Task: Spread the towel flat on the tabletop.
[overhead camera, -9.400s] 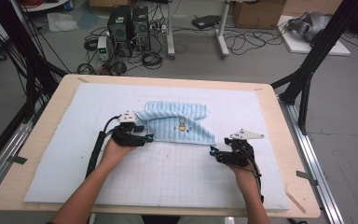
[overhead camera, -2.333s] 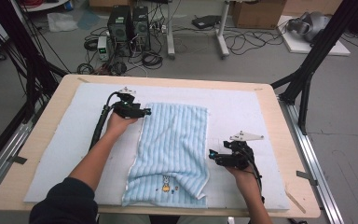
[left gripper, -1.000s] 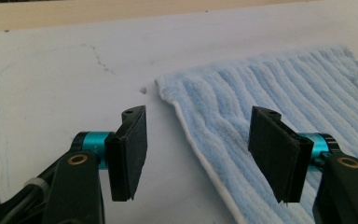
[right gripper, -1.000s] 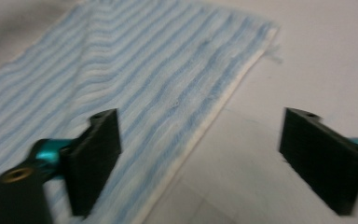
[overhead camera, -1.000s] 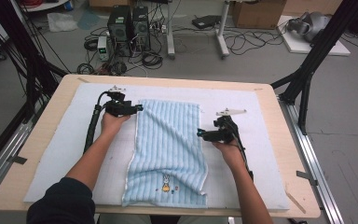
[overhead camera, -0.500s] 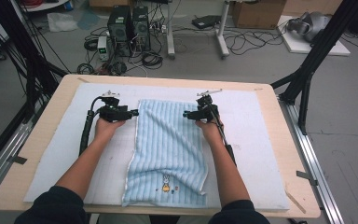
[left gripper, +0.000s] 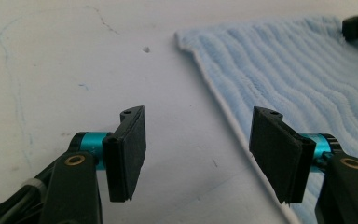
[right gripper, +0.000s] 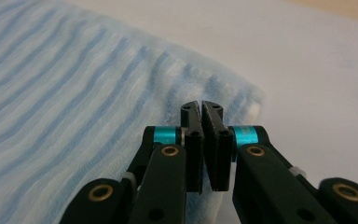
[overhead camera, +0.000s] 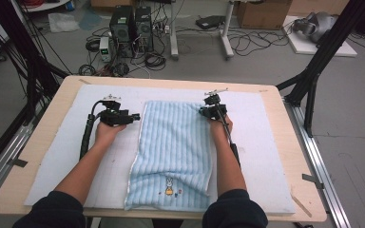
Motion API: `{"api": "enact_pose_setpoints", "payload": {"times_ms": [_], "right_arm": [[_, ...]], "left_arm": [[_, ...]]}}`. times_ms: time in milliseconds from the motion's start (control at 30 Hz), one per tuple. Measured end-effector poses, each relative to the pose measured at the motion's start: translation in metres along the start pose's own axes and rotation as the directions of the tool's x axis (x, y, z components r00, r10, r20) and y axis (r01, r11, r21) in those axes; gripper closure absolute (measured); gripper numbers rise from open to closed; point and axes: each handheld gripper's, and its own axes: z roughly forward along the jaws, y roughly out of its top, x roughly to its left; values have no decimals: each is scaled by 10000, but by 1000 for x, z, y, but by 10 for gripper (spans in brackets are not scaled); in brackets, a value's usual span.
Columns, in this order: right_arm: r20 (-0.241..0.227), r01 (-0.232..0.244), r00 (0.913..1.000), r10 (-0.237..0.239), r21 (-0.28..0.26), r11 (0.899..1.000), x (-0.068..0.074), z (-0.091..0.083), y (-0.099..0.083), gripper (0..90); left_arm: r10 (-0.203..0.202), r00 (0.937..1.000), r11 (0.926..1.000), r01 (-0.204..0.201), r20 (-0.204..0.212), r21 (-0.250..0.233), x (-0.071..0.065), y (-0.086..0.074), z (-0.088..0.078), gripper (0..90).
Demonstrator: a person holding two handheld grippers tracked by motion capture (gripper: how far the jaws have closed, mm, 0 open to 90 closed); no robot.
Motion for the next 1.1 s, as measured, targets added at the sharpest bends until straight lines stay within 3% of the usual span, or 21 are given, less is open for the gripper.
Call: {"api": "enact_pose_setpoints", "payload": {"times_ms": [67, 133, 200, 300, 400, 533, 700, 800, 867, 900, 933, 1000, 1033, 1067, 1100], "right_arm": [[768, -481, 9958, 495, -200, 9986, -9, -3, -2, 863], [604, -1097, 9920, 1112, -279, 9936, -15, -3, -5, 741], [246, -1322, 9907, 1338, -581, 9895, -17, -9, -4, 674], [-235, -1245, 9922, 1226, -1191, 9850, -15, -25, -2, 602], [-638, -1328, 9902, 1246, -1470, 9802, -17, -39, -6, 577], [-811, -1060, 9921, 952, -1406, 9844, -17, -52, -15, 559], [-1261, -946, 9889, 784, -1283, 9872, -13, -68, -32, 533], [-1222, -659, 9911, 520, -1121, 9915, -10, -75, -43, 525], [-1336, -762, 9891, 615, -1072, 9913, -10, -78, -49, 514], [-1338, -715, 9894, 562, -1120, 9911, -10, -80, -51, 513], [-1312, -740, 9896, 590, -1125, 9909, -9, -83, -53, 512], [-1384, -836, 9881, 666, -1206, 9892, -9, -85, -56, 511], [-1372, -809, 9885, 637, -1233, 9891, -8, -86, -57, 512], [-1416, -790, 9880, 614, -1218, 9894, -8, -86, -57, 511], [-1446, -844, 9873, 665, -1212, 9890, -8, -85, -58, 512]], "left_arm": [[129, 9999, 9999, -129, 51, 19, -5, 1, 1, 367], [258, 9997, 9996, -258, 45, -69, -8, 2, 3, 374], [287, 9996, 9992, -286, 41, -281, -10, 2, 5, 381], [264, 9996, 9992, -267, -106, -292, -12, 2, 10, 401], [1021, 9947, 9948, -1021, -155, -10, -18, 6, 17, 447], [1070, 9942, 9943, -1070, -100, 21, -22, 18, 30, 449], [1205, 9927, 9917, -1200, -90, 465, -23, 31, 50, 440], [1250, 9922, 9901, -1248, 11, 634, -27, 34, 62, 432], [1528, 9882, 9851, -1530, 81, 791, -33, 33, 71, 434], [1903, 9817, 9788, -1891, -88, 791, -37, 33, 73, 417], [2235, 9744, 9713, -2204, -258, 898, -40, 33, 74, 442], [2360, 9712, 9684, -2321, -333, 915, -40, 36, 74, 543], [2384, 9712, 9676, -2375, 0, 862, -38, 37, 73, 749], [2559, 9664, 9634, -2530, -228, 885, -38, 37, 74, 830], [2688, 9626, 9601, -2649, -345, 901, -37, 38, 75, 850]]}}
